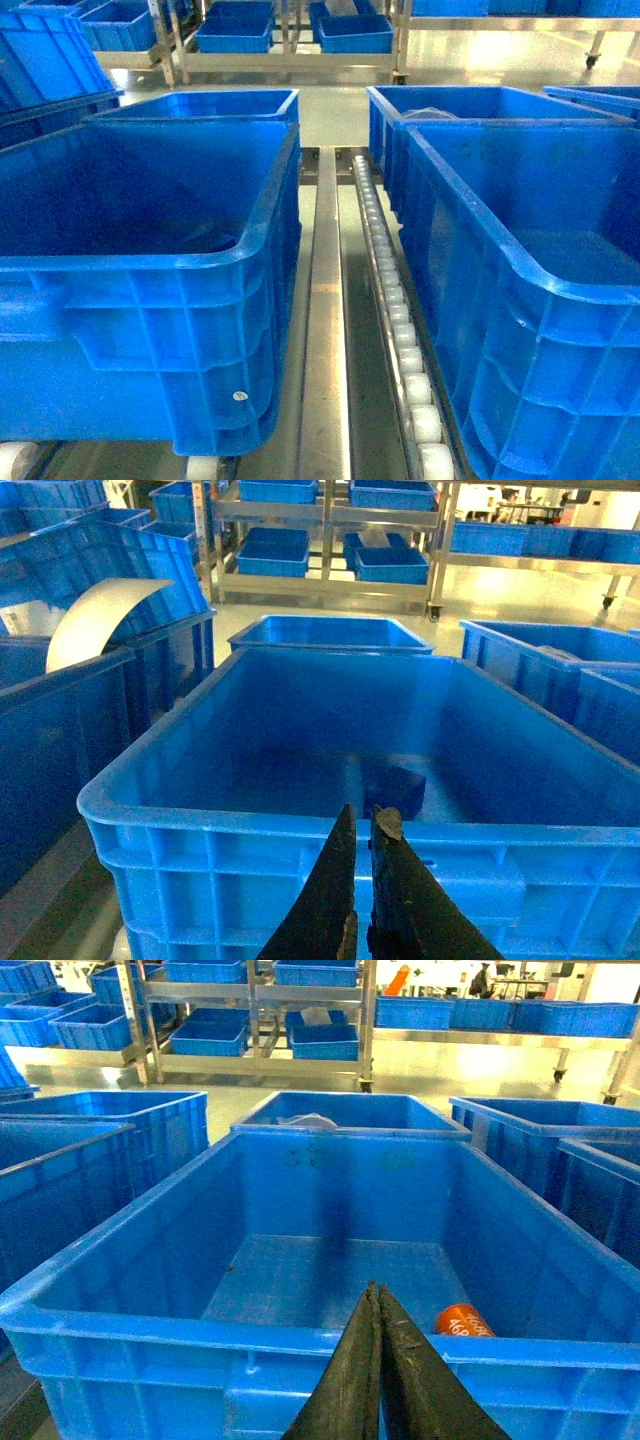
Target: Sort blue parts and orange caps into right shelf containers
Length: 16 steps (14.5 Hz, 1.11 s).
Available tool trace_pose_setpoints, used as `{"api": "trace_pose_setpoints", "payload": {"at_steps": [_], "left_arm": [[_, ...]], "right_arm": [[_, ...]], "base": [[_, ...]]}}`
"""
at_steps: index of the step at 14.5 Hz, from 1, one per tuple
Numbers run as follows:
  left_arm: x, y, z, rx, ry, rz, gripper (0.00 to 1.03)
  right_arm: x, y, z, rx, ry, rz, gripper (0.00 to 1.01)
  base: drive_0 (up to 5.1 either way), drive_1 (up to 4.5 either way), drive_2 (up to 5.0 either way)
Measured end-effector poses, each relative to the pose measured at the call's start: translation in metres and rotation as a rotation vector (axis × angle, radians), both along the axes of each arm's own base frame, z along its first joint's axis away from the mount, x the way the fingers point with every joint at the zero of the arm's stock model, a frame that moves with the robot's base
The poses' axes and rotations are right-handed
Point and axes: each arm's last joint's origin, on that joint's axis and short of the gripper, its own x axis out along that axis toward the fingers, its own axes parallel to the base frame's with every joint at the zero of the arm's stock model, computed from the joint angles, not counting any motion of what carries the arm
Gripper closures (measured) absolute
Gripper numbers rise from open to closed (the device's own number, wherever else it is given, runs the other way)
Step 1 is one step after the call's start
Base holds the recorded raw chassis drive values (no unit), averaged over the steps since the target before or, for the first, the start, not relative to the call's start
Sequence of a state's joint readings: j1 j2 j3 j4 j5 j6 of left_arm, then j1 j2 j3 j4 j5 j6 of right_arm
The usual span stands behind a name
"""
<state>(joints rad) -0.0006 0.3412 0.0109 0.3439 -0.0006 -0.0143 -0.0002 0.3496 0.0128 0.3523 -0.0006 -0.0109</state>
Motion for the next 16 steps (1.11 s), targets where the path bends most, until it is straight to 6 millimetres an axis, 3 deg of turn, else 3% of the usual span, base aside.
{"api": "trace_pose_setpoints", "payload": {"at_steps": [8,9,13,16], "left_arm": [[-0.018,0.000,-0.007,0.001,0.056,-0.004,1.01],[-0.021,0.000,-0.003,0.001,0.002,-0.003,1.01],[-0.021,0.000,-0.005,0.003,0.019,-0.001,1.01],[-0.021,0.000,-0.004,0.003,0.018,0.000,0.67]], "right_arm": [[-0.017,0.000,-0.006,0.000,0.046,0.001,0.99],[-0.022,0.000,-0.005,0.000,0.025,-0.001,0.99],[-0.022,0.000,-0.004,0.001,0.014,0.000,0.99],[-0.022,0.000,-0.004,0.001,0.013,0.000,0.64]], "base": [[0.0,0.00,0.0],[0.0,0.00,0.0],[0.0,0.00,0.0],[0.0,0.00,0.0]]}}
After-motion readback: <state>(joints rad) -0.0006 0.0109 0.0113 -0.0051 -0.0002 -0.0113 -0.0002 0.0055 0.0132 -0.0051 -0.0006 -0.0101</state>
